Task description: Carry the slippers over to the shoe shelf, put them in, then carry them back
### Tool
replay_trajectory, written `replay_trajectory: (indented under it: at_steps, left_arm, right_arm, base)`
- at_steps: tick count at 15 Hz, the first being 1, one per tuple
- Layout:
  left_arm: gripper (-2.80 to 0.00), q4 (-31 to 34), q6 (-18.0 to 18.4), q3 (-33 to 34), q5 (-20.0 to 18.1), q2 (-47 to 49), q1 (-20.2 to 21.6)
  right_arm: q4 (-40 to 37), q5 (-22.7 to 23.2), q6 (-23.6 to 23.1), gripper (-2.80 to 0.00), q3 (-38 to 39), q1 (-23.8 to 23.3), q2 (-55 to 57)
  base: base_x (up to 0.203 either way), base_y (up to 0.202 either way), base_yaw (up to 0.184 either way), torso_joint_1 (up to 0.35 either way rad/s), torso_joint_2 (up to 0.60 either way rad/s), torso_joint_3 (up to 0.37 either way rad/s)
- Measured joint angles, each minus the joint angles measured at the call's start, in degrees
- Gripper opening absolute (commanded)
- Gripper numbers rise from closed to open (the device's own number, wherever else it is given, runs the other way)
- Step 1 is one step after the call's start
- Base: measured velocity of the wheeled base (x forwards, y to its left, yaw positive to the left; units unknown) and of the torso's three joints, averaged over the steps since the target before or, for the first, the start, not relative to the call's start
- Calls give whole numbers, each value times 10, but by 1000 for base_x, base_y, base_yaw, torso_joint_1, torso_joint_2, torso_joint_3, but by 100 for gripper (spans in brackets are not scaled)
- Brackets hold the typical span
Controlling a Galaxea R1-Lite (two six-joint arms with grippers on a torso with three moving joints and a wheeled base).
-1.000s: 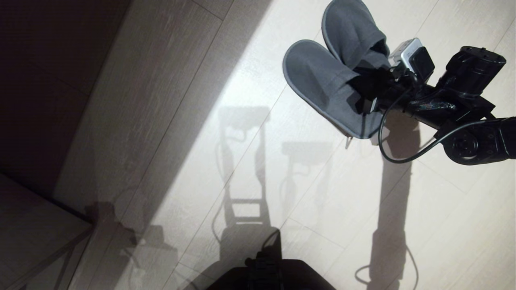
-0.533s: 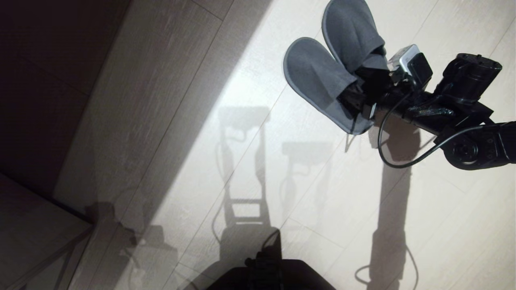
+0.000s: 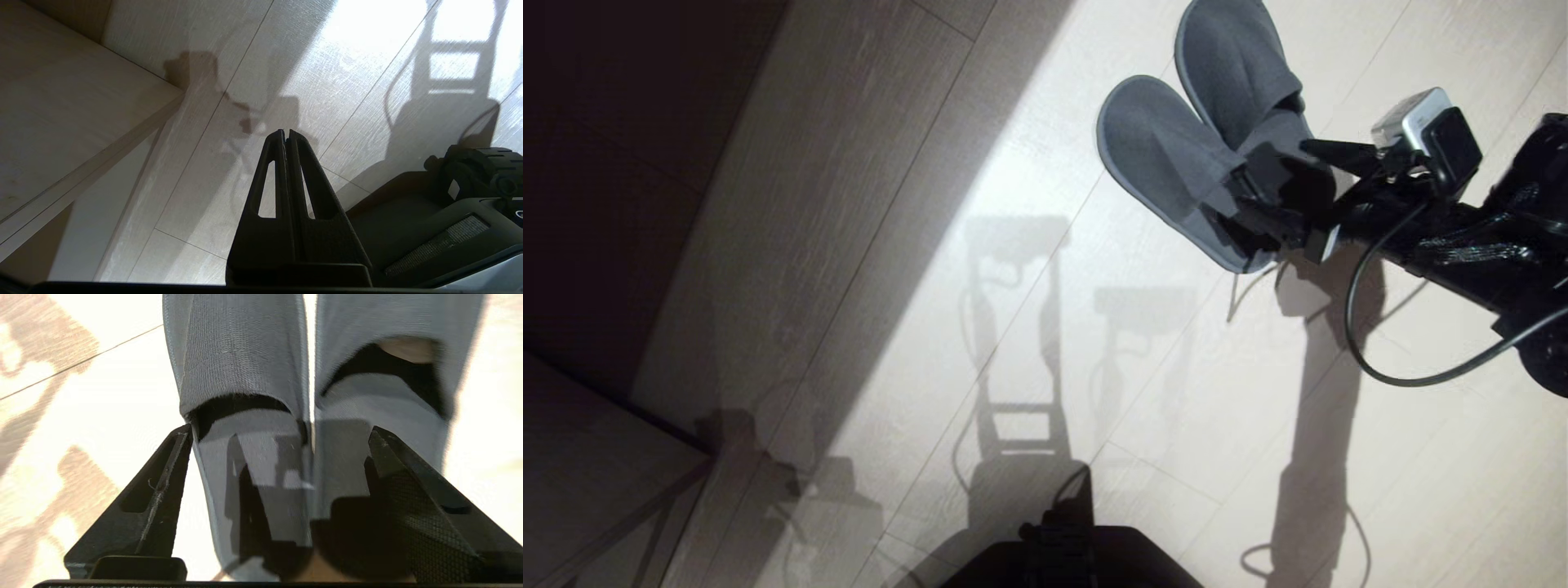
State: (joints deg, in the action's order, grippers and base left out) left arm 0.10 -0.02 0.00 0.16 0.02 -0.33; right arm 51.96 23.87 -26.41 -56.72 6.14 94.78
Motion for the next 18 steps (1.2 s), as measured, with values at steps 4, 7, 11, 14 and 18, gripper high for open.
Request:
replay_trajectory:
  at_steps: [4, 7, 11, 14, 18]
  left_arm:
    - [-280, 0, 0, 0, 0, 0, 0]
    - [-280, 0, 0, 0, 0, 0, 0]
    - [-280, 0, 0, 0, 0, 0, 0]
    - [-280, 0, -1, 0, 0, 0, 0]
    - [-280, 0, -1, 0, 0, 0, 0]
  right_arm:
    - [-14, -30, 35, -280, 96, 15, -120]
    - [-63, -66, 42, -280, 157, 24, -248]
    - [-200, -111, 48, -280, 204, -4, -441]
    - [-306, -117, 77, -280, 218, -45, -570]
    - [-415, -118, 119, -280, 284, -80, -733]
  base:
    - [0, 0, 0, 0, 0, 0]
    - [0, 0, 0, 0, 0, 0]
    - [0, 0, 0, 0, 0, 0]
    - [0, 0, 0, 0, 0, 0]
    - [0, 0, 0, 0, 0, 0]
